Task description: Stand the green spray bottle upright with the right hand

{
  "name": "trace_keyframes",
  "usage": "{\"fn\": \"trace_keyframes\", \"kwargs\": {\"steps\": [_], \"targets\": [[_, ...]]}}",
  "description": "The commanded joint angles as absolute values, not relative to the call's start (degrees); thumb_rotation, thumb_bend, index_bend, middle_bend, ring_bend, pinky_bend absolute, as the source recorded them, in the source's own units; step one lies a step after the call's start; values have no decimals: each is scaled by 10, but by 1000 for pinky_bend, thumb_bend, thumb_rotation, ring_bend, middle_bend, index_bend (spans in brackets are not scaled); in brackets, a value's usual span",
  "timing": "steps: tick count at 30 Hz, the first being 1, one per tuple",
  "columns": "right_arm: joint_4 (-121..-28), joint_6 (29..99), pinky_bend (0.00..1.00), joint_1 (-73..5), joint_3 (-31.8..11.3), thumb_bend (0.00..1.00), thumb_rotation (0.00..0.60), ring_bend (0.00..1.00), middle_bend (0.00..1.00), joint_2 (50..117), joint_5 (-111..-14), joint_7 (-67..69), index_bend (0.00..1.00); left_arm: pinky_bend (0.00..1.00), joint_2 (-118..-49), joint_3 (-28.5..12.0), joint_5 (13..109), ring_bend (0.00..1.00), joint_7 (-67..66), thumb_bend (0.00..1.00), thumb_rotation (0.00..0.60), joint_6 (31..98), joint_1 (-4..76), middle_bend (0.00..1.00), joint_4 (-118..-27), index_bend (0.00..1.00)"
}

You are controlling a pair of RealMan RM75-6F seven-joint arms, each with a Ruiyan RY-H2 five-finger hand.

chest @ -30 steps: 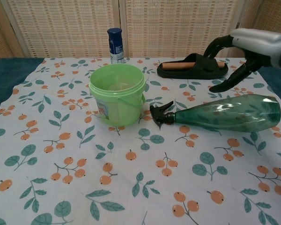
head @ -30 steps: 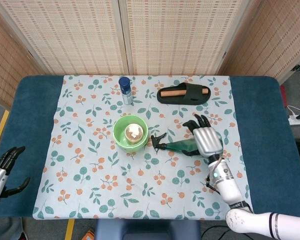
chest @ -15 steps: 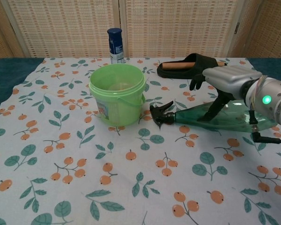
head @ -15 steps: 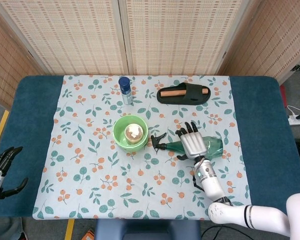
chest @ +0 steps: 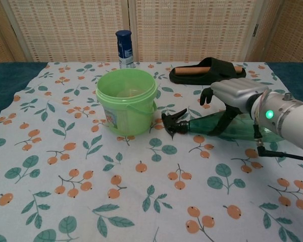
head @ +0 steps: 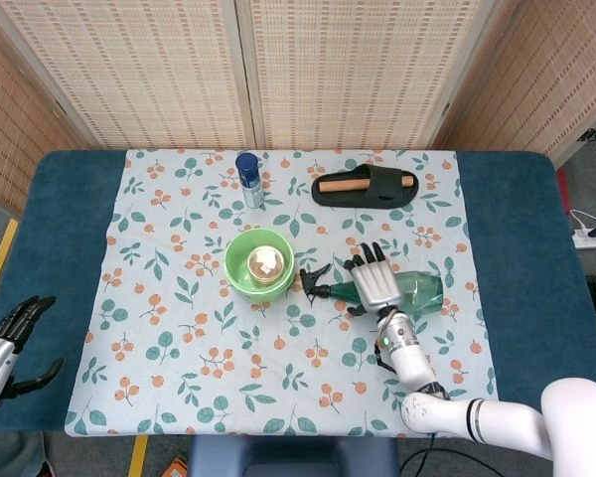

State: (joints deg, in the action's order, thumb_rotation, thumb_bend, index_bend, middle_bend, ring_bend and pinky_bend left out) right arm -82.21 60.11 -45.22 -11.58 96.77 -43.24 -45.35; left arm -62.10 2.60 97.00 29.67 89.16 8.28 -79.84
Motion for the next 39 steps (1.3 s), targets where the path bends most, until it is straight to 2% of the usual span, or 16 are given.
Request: {"fn": "trace_keyframes", "kwargs": {"steps": [1,11,24,39], "targets": [[-794,581,0,-465,-122,32,600,0,229,981,-422,-446,295,109,-623,27,973,0,292,317,600,893,84,79,-800,51],[-732,553,1,-485,-121,23,600,2,242,1014,-411,-436,324,109,-624,28,969,0,298,317,600,888,86,83,-795,56],[-653,582,126,-478,-112,23,600,147,394,1059,-486,-386,559,109,-625,27,965,0,305,317,600,889,86,90,-792,61],[-679,596,153,-451,-118,36,600,220,471,1029,-529,-346,663,109,-627,28,961,0,304,317,600,881,89,90,-792,66]]}}
